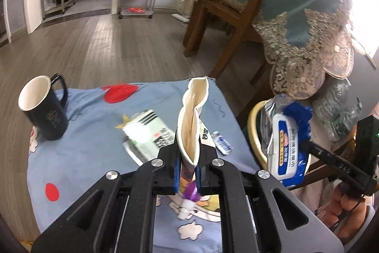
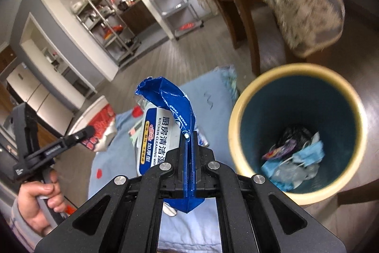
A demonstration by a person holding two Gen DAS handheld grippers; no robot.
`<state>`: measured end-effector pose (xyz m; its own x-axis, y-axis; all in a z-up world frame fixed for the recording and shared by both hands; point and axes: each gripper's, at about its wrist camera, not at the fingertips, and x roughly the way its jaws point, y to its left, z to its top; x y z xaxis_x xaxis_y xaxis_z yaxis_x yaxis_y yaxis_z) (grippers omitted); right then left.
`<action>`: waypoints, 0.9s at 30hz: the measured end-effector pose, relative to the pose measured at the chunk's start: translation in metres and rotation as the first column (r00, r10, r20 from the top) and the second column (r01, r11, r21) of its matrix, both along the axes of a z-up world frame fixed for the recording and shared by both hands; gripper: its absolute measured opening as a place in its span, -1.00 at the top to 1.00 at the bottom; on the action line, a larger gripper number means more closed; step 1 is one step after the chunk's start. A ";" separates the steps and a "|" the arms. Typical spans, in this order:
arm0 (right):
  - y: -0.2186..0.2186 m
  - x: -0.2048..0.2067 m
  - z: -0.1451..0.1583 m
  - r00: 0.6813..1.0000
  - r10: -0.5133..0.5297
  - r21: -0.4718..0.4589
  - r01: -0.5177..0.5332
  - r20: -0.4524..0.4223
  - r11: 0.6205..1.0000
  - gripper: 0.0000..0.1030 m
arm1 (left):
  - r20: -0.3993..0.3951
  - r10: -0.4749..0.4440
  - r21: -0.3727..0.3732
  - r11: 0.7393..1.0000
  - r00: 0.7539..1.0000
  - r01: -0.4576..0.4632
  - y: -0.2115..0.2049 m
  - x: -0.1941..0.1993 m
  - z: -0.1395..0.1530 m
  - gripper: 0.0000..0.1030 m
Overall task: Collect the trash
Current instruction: 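Carry cup and wipes pack over the bin and open both tools to drop them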
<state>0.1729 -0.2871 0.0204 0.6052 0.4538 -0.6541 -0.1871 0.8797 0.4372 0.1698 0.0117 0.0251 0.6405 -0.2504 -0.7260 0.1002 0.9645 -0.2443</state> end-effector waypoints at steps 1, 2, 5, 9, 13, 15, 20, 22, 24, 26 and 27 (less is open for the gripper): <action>-0.002 -0.003 0.005 1.000 -0.007 -0.007 0.007 0.014 1.000 0.93 | 0.003 -0.015 -0.003 1.000 1.000 0.015 -0.007 0.001 0.002 0.84; -0.006 -0.005 0.011 0.999 -0.015 -0.015 0.016 0.031 1.000 0.93 | 0.005 -0.024 -0.004 1.000 1.000 0.024 -0.012 0.001 0.002 0.84; -0.022 -0.013 0.028 0.995 -0.060 -0.035 0.063 0.083 0.997 0.93 | 0.009 -0.057 -0.014 0.998 0.998 0.057 -0.027 0.001 0.004 0.84; -0.053 -0.018 0.036 0.976 -0.182 -0.066 0.191 0.123 0.979 0.93 | 0.009 -0.101 -0.015 0.995 0.995 0.101 -0.050 0.003 0.004 0.84; -0.087 -0.015 0.023 0.946 -0.316 -0.063 0.321 0.077 0.945 0.93 | 0.001 -0.137 -0.018 0.990 0.991 0.137 -0.071 0.005 0.002 0.84; -0.100 -0.013 0.014 0.932 -0.359 -0.046 0.361 0.044 0.931 0.93 | 0.001 -0.152 -0.019 0.988 0.988 0.152 -0.079 0.005 0.002 0.84; -0.116 -0.003 -0.007 0.910 -0.414 -0.026 0.413 -0.034 0.910 0.93 | -0.004 -0.198 -0.023 0.980 0.980 0.198 -0.106 0.008 0.001 0.84; -0.115 0.001 -0.015 0.902 -0.427 -0.041 0.425 -0.058 0.904 0.93 | -0.008 -0.212 -0.022 0.977 0.977 0.212 -0.116 0.010 0.001 0.84; -0.118 0.006 -0.025 0.891 -0.445 -0.061 0.441 -0.090 0.896 0.93 | -0.010 -0.225 -0.019 0.974 0.974 0.225 -0.126 0.012 0.000 0.84; -0.119 0.007 -0.032 0.885 -0.452 -0.069 0.447 -0.113 0.892 0.91 | -0.014 -0.240 -0.019 0.971 0.971 0.240 -0.135 0.012 -0.002 0.84; -0.120 0.008 -0.037 0.880 -0.457 -0.072 0.452 -0.129 0.889 0.89 | -0.015 -0.244 -0.019 0.970 0.970 0.244 -0.137 0.013 -0.003 0.84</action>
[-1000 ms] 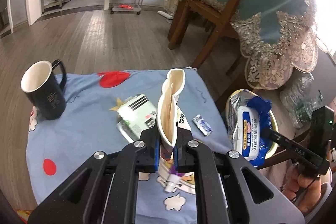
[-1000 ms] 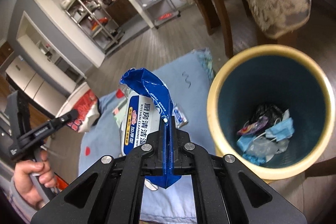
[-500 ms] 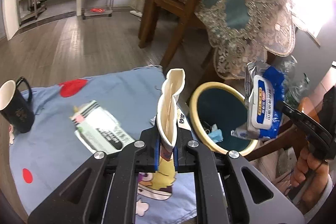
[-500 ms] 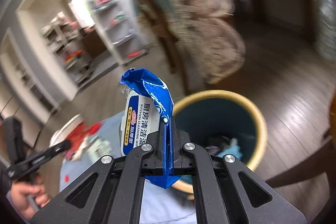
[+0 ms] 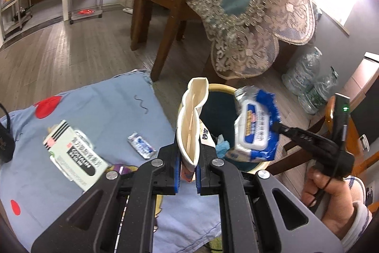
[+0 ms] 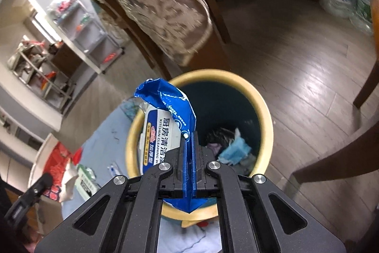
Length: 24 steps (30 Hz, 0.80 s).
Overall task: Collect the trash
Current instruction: 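Carry cup and wipes pack over the bin and open both tools to drop them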
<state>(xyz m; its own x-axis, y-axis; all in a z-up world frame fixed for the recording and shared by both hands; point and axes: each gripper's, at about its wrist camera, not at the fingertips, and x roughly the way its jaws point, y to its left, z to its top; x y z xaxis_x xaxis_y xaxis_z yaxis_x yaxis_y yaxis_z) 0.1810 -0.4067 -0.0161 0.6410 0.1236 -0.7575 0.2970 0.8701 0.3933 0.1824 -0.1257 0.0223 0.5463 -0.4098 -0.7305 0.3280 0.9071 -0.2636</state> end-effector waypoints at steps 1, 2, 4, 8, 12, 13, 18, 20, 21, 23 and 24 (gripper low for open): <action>0.000 0.000 -0.002 1.000 -0.003 0.006 0.003 -0.013 1.000 0.85 | -0.002 -0.008 0.002 1.000 1.000 0.008 -0.005 0.001 -0.001 0.84; 0.000 0.000 -0.005 1.000 -0.004 0.012 0.004 -0.023 1.000 0.84 | -0.005 -0.014 0.003 1.000 1.000 0.014 -0.008 0.001 -0.002 0.84; 0.000 0.001 -0.010 0.999 -0.005 0.023 0.006 -0.046 1.000 0.70 | -0.012 -0.024 0.003 1.000 1.000 0.024 -0.015 0.003 -0.005 0.84; 0.000 -0.001 -0.007 0.999 -0.006 0.037 0.008 -0.034 0.999 0.50 | -0.024 -0.044 0.010 0.999 0.999 0.045 -0.029 0.006 -0.011 0.84; 0.008 -0.010 0.010 1.000 0.013 0.017 -0.014 0.020 1.000 0.14 | -0.039 -0.074 0.015 0.997 0.996 0.075 -0.044 0.011 -0.018 0.84; 0.009 -0.012 0.015 0.999 0.013 0.010 -0.013 0.032 1.000 -0.06 | -0.046 -0.088 0.017 0.996 0.995 0.089 -0.050 0.012 -0.021 0.84; 0.011 -0.034 0.054 0.991 -0.027 -0.111 0.042 0.133 0.993 -0.54 | -0.051 -0.132 0.030 0.991 0.990 0.134 -0.075 0.020 -0.034 0.83; 0.009 -0.039 0.063 0.987 -0.034 -0.136 0.056 0.158 0.989 -0.65 | -0.055 -0.149 0.031 0.988 0.987 0.150 -0.085 0.023 -0.039 0.83; 0.008 -0.042 0.068 0.984 -0.037 -0.147 0.063 0.173 0.987 -0.74 | -0.058 -0.154 0.033 0.987 0.986 0.156 -0.090 0.025 -0.042 0.83; 0.004 -0.046 0.073 0.981 -0.042 -0.152 0.072 0.189 0.986 -0.78 | -0.062 -0.173 0.037 0.984 0.983 0.176 -0.100 0.027 -0.046 0.83; 0.002 -0.047 0.074 0.980 -0.047 -0.152 0.077 0.194 0.985 -0.80 | -0.062 -0.181 0.039 0.982 0.982 0.183 -0.104 0.027 -0.048 0.83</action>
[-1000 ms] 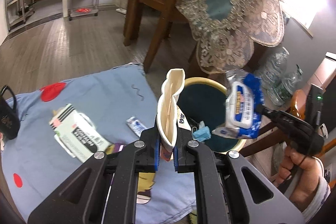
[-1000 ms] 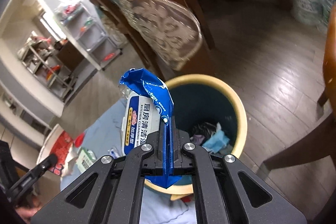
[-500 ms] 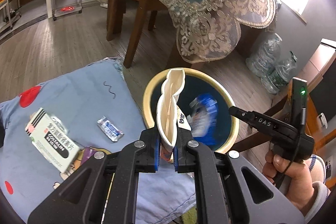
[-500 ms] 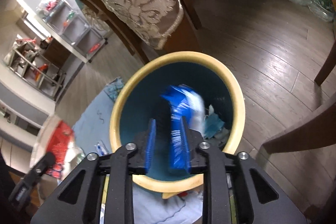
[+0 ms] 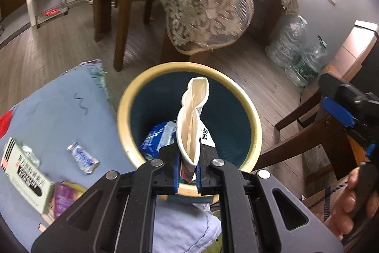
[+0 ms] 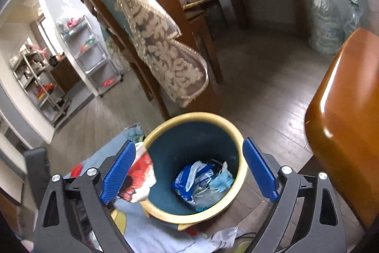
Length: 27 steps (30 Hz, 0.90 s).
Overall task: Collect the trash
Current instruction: 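Carry cup and wipes pack over the bin and open both tools to drop them, then return to the cushion and grasp the white-green medicine box with the left tool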
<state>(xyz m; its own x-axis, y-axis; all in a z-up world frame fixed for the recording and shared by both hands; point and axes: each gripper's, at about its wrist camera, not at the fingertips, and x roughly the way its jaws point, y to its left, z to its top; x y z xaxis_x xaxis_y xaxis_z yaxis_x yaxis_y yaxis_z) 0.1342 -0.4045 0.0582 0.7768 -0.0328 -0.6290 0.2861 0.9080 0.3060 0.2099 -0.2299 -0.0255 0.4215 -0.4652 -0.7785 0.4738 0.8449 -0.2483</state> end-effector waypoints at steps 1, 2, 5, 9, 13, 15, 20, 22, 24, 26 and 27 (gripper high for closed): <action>-0.002 0.000 0.000 1.000 -0.002 0.004 0.002 0.000 1.000 -0.81 | 0.001 -0.009 0.000 1.000 1.000 0.009 -0.006 0.001 -0.002 0.83; -0.005 0.000 -0.003 1.000 -0.005 0.017 0.005 -0.007 1.000 -0.81 | 0.001 -0.014 0.001 1.000 1.000 0.014 -0.010 0.003 -0.004 0.83; -0.007 0.003 -0.011 1.000 0.010 0.061 -0.009 -0.019 0.998 -0.81 | -0.009 -0.025 0.015 1.000 1.000 0.025 -0.017 0.006 -0.013 0.74; -0.008 0.006 -0.020 0.999 0.028 0.107 -0.024 -0.032 0.994 -0.83 | -0.031 -0.021 0.025 0.999 0.999 0.022 -0.015 0.007 -0.021 -0.25; -0.004 0.010 -0.025 0.998 0.041 0.112 -0.036 -0.043 0.993 -0.87 | 0.002 -0.016 0.025 1.000 1.000 0.016 -0.006 0.004 -0.012 -0.56; -0.003 0.010 -0.026 0.998 0.042 0.113 -0.036 -0.047 0.993 -0.88 | 0.030 -0.006 0.038 0.999 1.000 0.005 0.001 0.001 -0.007 -0.68; -0.004 0.012 -0.030 0.997 0.032 0.118 -0.024 -0.067 0.993 -0.90 | 0.061 0.038 0.068 0.997 0.997 -0.042 0.026 0.001 0.003 -0.84; -0.001 0.014 -0.032 0.996 0.043 0.118 -0.034 -0.078 0.992 -0.90 | 0.070 0.059 0.070 0.995 0.996 -0.064 0.038 0.001 0.006 -0.87; 0.002 0.015 -0.035 0.995 0.057 0.117 -0.046 -0.088 0.992 -0.90 | 0.064 0.074 0.068 0.995 0.995 -0.079 0.051 0.000 0.008 -0.88; 0.003 0.017 -0.038 0.993 0.067 0.117 -0.056 -0.094 0.992 -0.90 | 0.073 0.096 0.071 0.992 0.993 -0.102 0.063 -0.002 0.011 -0.88; 0.006 0.017 -0.039 0.992 0.073 0.114 -0.062 -0.099 0.992 -0.90 | 0.077 0.105 0.071 0.991 0.991 -0.111 0.068 -0.003 0.012 -0.88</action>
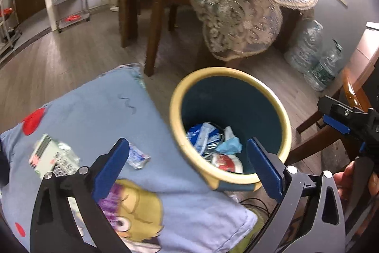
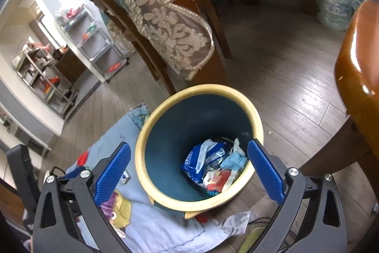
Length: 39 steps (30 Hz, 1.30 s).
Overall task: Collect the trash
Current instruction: 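Return to the cushion and grasp the white-green medicine box with the left tool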
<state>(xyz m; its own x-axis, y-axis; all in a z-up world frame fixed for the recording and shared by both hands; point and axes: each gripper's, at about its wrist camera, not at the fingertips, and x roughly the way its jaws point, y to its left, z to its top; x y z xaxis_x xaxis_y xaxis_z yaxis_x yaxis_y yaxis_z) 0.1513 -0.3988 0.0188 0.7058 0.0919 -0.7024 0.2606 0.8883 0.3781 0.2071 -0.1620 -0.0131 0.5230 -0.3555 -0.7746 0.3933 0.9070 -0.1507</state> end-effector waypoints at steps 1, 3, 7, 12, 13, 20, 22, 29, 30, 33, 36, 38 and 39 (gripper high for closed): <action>0.002 0.001 -0.001 1.000 0.005 -0.001 -0.005 -0.005 1.000 -0.90 | 0.002 0.012 0.000 1.000 1.000 -0.012 0.008 -0.001 0.002 -0.88; 0.006 0.003 -0.005 1.000 0.018 0.003 -0.018 -0.016 1.000 -0.90 | 0.011 0.031 0.000 1.000 0.999 -0.031 0.020 -0.004 0.005 -0.88; 0.017 0.005 -0.009 0.998 0.054 0.014 -0.053 -0.026 0.998 -0.90 | 0.035 0.077 0.017 0.997 0.996 -0.078 0.048 -0.009 0.008 -0.88; 0.034 0.009 -0.012 0.994 0.104 0.033 -0.103 -0.035 0.994 -0.90 | 0.012 0.170 0.013 0.985 0.985 -0.171 0.095 -0.012 0.002 -0.88; 0.037 0.010 -0.013 0.993 0.113 0.036 -0.112 -0.039 0.993 -0.90 | 0.007 0.184 0.009 0.983 0.983 -0.184 0.102 -0.013 0.001 -0.88; 0.065 0.016 -0.017 0.979 0.198 0.026 -0.197 -0.054 0.980 -0.90 | -0.042 0.312 -0.011 0.950 0.949 -0.313 0.166 -0.019 -0.011 -0.88; 0.073 0.016 -0.016 0.973 0.225 0.016 -0.224 -0.054 0.974 -0.90 | -0.052 0.341 -0.011 0.940 0.939 -0.342 0.183 -0.022 -0.014 -0.88; 0.097 0.018 -0.020 0.953 0.295 -0.009 -0.296 -0.070 0.955 -0.90 | -0.107 0.432 -0.039 0.898 0.896 -0.438 0.223 -0.026 -0.028 -0.88; 0.102 0.018 -0.021 0.949 0.308 -0.012 -0.310 -0.073 0.951 -0.90 | -0.113 0.439 -0.044 0.894 0.892 -0.446 0.226 -0.026 -0.030 -0.88; 0.112 0.019 -0.024 0.938 0.337 -0.023 -0.340 -0.083 0.940 -0.90 | -0.146 0.452 -0.063 0.883 0.880 -0.465 0.231 -0.017 -0.037 -0.88; 0.121 0.018 -0.028 0.927 0.364 -0.035 -0.368 -0.092 0.929 -0.90 | -0.203 0.456 -0.095 0.872 0.867 -0.480 0.228 -0.002 -0.048 -0.88; 0.126 0.016 -0.030 0.920 0.379 -0.044 -0.385 -0.100 0.922 -0.90 | -0.234 0.462 -0.107 0.862 0.856 -0.495 0.223 0.008 -0.057 -0.88; 0.128 0.016 -0.031 0.917 0.385 -0.046 -0.391 -0.103 0.919 -0.90 | -0.245 0.468 -0.107 0.858 0.849 -0.503 0.220 0.012 -0.060 -0.88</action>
<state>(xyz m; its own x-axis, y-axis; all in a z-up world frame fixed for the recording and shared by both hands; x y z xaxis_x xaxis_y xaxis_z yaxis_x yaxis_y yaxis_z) 0.1672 -0.2711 -0.0122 0.5573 0.2979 -0.7750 -0.0786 0.9482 0.3079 0.2186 0.0579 -0.0734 0.4986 -0.2261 -0.8368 -0.1464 0.9295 -0.3384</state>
